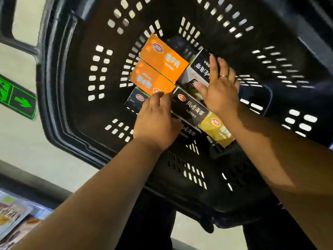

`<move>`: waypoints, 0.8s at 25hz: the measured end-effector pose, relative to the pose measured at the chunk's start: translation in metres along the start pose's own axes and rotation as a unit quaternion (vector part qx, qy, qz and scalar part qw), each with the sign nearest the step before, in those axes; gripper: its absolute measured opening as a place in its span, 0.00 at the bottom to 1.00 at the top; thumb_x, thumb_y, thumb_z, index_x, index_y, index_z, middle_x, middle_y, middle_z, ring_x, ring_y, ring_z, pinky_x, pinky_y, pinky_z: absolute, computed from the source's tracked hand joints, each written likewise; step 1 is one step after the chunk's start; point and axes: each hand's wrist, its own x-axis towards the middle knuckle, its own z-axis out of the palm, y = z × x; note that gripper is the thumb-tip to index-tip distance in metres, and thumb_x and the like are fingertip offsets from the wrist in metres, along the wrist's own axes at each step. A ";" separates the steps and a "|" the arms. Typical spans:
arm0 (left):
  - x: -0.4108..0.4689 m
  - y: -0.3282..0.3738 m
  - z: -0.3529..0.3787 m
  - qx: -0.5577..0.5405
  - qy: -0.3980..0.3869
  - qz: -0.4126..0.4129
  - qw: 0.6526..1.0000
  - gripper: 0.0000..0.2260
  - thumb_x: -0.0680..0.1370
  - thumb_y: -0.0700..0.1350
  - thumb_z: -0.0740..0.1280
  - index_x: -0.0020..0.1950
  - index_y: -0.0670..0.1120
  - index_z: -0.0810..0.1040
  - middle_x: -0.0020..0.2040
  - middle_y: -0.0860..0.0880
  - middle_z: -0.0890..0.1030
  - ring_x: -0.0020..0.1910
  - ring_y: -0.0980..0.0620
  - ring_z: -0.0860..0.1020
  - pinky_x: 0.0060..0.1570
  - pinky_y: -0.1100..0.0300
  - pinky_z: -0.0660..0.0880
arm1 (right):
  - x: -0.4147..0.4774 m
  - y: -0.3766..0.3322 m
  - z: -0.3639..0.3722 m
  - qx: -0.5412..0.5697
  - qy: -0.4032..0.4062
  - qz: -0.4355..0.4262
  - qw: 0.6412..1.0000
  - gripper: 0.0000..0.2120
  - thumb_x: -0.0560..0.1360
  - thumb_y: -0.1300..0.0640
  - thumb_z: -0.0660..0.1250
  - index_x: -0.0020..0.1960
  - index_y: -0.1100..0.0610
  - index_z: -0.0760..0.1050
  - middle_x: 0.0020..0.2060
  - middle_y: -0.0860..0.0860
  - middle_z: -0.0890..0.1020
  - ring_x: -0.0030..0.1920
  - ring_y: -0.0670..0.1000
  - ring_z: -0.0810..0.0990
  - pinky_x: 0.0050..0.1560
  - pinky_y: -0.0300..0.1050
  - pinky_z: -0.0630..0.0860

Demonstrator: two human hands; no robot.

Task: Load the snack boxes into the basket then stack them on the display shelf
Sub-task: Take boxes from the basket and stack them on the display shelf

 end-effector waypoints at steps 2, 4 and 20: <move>0.005 -0.004 -0.002 -0.002 -0.015 -0.011 1.000 0.30 0.75 0.51 0.70 0.75 0.47 0.64 0.72 0.43 0.67 0.70 0.42 0.66 0.70 0.51 0.61 | 0.006 0.005 -0.009 0.010 -0.006 0.000 1.000 0.39 0.77 0.41 0.63 0.80 0.52 0.47 0.72 0.59 0.63 0.68 0.63 0.65 0.64 0.60 0.67; 0.007 -0.005 -0.006 -0.019 -0.019 -0.017 0.999 0.30 0.75 0.51 0.71 0.74 0.47 0.65 0.71 0.44 0.68 0.69 0.42 0.67 0.68 0.51 0.63 | -0.006 0.003 -0.016 0.000 0.017 -0.012 1.000 0.39 0.77 0.42 0.65 0.80 0.52 0.51 0.69 0.58 0.67 0.65 0.62 0.67 0.61 0.59 0.68; -0.030 -0.004 -0.071 -0.255 -0.167 -0.067 0.950 0.43 0.61 0.80 0.63 0.69 0.56 0.71 0.61 0.55 0.80 0.60 0.53 0.79 0.64 0.47 0.74 | -0.124 -0.029 -0.110 0.453 -0.209 0.005 0.867 0.24 0.80 0.46 0.61 0.76 0.44 0.62 0.71 0.45 0.71 0.68 0.44 0.71 0.69 0.48 0.70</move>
